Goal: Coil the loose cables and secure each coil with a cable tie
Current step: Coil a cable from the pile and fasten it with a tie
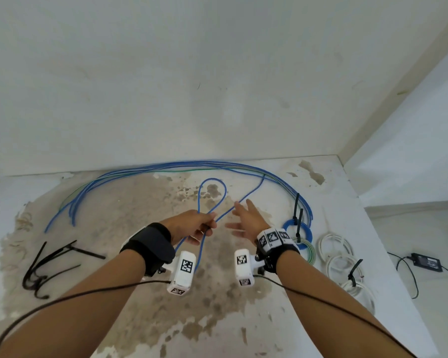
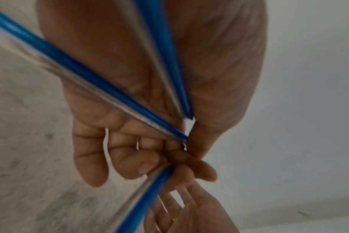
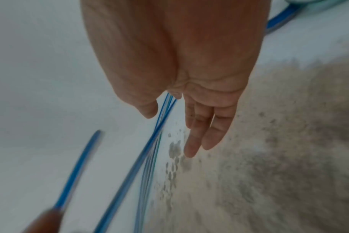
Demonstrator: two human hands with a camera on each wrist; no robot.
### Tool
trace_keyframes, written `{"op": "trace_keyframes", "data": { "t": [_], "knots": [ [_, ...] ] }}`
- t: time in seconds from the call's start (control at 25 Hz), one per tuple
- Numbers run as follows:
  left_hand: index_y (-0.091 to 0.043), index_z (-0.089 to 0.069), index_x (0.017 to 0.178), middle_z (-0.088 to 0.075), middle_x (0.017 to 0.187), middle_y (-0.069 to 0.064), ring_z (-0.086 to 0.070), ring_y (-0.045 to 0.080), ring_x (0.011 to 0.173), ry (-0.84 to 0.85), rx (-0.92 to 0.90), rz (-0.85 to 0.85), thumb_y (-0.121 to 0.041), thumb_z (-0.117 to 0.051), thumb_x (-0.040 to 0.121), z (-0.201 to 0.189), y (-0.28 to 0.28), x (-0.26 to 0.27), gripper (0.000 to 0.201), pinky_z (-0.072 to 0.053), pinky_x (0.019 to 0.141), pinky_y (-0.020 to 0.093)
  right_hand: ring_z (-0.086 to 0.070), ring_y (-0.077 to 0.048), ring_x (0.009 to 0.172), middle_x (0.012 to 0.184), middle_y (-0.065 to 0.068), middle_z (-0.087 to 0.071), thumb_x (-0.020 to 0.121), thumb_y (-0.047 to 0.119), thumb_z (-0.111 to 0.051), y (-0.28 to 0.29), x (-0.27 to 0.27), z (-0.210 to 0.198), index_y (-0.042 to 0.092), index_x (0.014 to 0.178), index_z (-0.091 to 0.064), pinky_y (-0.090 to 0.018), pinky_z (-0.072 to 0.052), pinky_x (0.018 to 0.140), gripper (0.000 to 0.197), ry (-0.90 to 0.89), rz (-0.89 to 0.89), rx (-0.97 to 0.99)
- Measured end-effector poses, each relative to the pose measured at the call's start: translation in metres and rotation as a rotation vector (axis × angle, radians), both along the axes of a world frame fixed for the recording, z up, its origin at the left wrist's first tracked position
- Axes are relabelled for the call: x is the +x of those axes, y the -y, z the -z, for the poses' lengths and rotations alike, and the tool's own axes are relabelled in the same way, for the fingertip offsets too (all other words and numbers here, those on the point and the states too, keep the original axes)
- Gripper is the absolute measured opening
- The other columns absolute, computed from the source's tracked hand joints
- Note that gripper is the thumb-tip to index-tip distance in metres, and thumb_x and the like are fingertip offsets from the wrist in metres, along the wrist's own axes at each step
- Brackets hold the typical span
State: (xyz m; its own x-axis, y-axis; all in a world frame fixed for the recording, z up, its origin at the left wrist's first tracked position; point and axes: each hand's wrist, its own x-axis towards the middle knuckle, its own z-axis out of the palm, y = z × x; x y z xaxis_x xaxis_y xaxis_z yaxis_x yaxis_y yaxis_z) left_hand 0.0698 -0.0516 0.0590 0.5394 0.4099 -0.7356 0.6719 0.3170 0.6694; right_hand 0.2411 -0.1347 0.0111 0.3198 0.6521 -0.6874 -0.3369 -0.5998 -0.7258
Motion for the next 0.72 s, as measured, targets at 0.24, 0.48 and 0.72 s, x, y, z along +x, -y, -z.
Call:
{"op": "trace_keyframes", "data": {
  "t": [0.24, 0.48, 0.72],
  "knots": [
    [-0.020, -0.058, 0.072, -0.064, 0.069, -0.001, -0.049, 0.011, 0.054, 0.022, -0.027, 0.037, -0.045, -0.045, 0.104, -0.018, 0.010, -0.018, 0.042, -0.047, 0.064, 0.024, -0.069, -0.020, 0.083, 0.123, -0.010, -0.064, 0.103, 0.016, -0.054, -0.023, 0.006, 0.015, 0.022, 0.149, -0.041, -0.030, -0.052, 0.063, 0.048, 0.034, 0.050, 0.052],
    [-0.016, -0.054, 0.086, -0.054, 0.089, 0.006, -0.047, 0.020, 0.070, -0.188, 0.369, 0.026, -0.050, -0.040, 0.104, -0.025, 0.019, -0.059, 0.041, -0.042, 0.063, 0.030, -0.069, -0.019, 0.068, 0.098, -0.002, -0.070, 0.100, 0.009, -0.050, -0.013, -0.026, 0.029, 0.022, 0.138, -0.057, -0.032, -0.053, 0.061, 0.041, 0.315, -0.370, -0.010],
    [-0.018, -0.045, 0.095, -0.038, 0.085, 0.003, -0.033, 0.017, 0.066, 0.017, 0.283, -0.628, -0.047, -0.048, 0.102, -0.023, 0.004, -0.118, 0.030, -0.031, 0.063, 0.034, -0.031, -0.038, 0.148, 0.168, -0.014, -0.013, 0.106, 0.039, -0.044, -0.021, -0.046, 0.018, 0.037, 0.161, -0.015, -0.043, -0.038, 0.114, 0.062, 0.626, -0.595, -0.112]
  ]
}}
